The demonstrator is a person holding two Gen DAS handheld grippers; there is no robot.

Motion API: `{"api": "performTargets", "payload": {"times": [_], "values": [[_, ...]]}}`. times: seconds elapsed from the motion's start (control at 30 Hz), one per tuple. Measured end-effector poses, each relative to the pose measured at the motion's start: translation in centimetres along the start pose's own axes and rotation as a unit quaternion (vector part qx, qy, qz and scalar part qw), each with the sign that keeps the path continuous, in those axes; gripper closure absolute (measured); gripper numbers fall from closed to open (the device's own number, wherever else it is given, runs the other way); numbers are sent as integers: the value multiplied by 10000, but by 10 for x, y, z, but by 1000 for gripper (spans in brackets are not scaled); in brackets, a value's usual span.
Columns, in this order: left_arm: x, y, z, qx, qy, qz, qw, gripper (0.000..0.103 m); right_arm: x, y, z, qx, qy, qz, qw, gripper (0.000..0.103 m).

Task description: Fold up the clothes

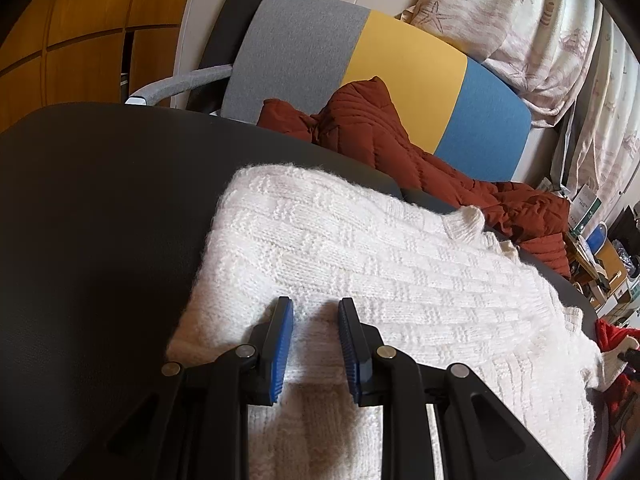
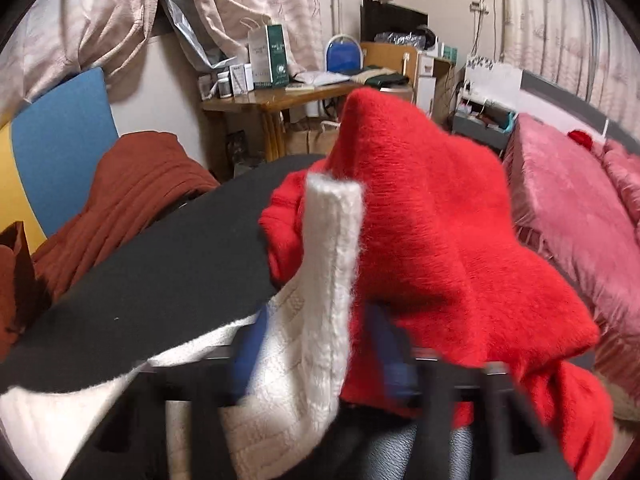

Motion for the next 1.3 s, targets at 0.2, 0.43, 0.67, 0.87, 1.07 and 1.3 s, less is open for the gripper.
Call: {"api": "performTargets", "payload": {"times": [0.2, 0.43, 0.67, 0.87, 1.07, 1.3], "values": [[0, 0, 0, -10, 1, 7, 10000, 80, 4, 5, 15, -38, -553, -16, 9985, 94], [4, 1, 0, -26, 103, 85, 9999, 80, 83, 24, 89, 51, -2081, 250, 9778, 94], [7, 1, 2, -37, 164, 118, 9998, 80, 210, 83, 167, 271, -3493, 992, 9313, 94], [8, 1, 2, -39, 174, 118, 9998, 80, 300, 173, 202, 686, -4137, 1940, 8868, 94], [8, 1, 2, -32, 169, 90, 9998, 80, 340, 261, 180, 1452, -4036, 2678, 8627, 89], [15, -2, 2, -7, 543, 261, 9982, 70, 297, 261, 180, 1293, -4501, 2777, 8388, 37]]}}
Point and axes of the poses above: each gripper's, at about its wrist camera, not at the fingertips, and z roughly against the way its jaws point, x to its left, y to its underside, the point moved 1 cm from there along -z, roughly the way its jaws point, and after that the axes turned 6 degrees about -z, right-handed, at the moved point
